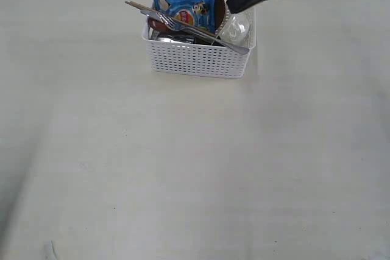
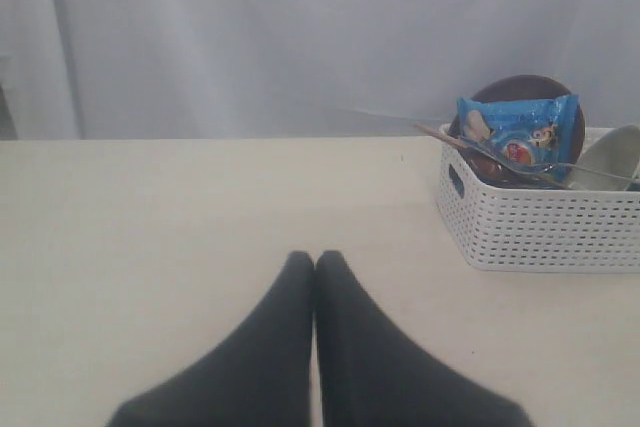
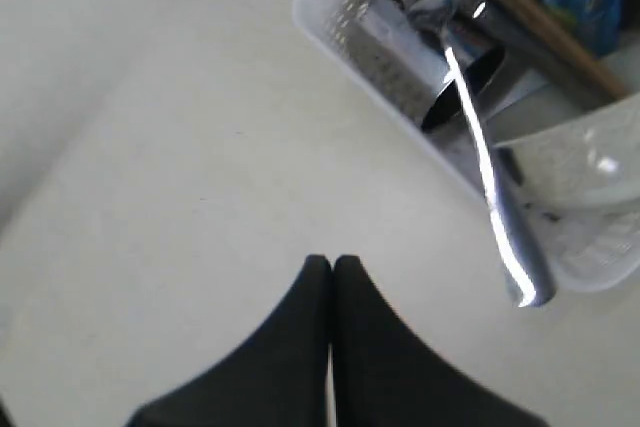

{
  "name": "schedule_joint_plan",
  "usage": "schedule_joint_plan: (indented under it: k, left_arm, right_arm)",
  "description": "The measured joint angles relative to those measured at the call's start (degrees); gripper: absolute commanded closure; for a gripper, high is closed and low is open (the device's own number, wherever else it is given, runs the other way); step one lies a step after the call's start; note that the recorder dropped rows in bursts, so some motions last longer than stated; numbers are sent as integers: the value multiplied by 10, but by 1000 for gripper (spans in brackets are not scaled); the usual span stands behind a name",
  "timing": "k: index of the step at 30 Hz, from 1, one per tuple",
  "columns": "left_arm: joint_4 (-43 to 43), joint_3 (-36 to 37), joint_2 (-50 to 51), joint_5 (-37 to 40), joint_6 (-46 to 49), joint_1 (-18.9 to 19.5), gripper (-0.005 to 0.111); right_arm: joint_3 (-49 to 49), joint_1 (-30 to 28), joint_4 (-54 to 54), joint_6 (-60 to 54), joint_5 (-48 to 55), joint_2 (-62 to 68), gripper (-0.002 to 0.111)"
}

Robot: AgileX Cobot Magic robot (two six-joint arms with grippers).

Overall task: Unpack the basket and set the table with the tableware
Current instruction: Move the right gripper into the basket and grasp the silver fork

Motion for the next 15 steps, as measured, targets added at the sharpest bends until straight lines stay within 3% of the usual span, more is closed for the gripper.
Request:
schedule_joint_plan:
  k: [4,9,15]
  left_arm:
    - [0,0,0,0,0,0,107]
    - [0,0,0,0,0,0,107]
    - [0,0,0,0,0,0,107]
  right_arm:
    - [-112,71,-141,43,7,45,109]
    - [-226,146,-230,62,37,124,109]
    - [-339,182,-308,102,66,221,108]
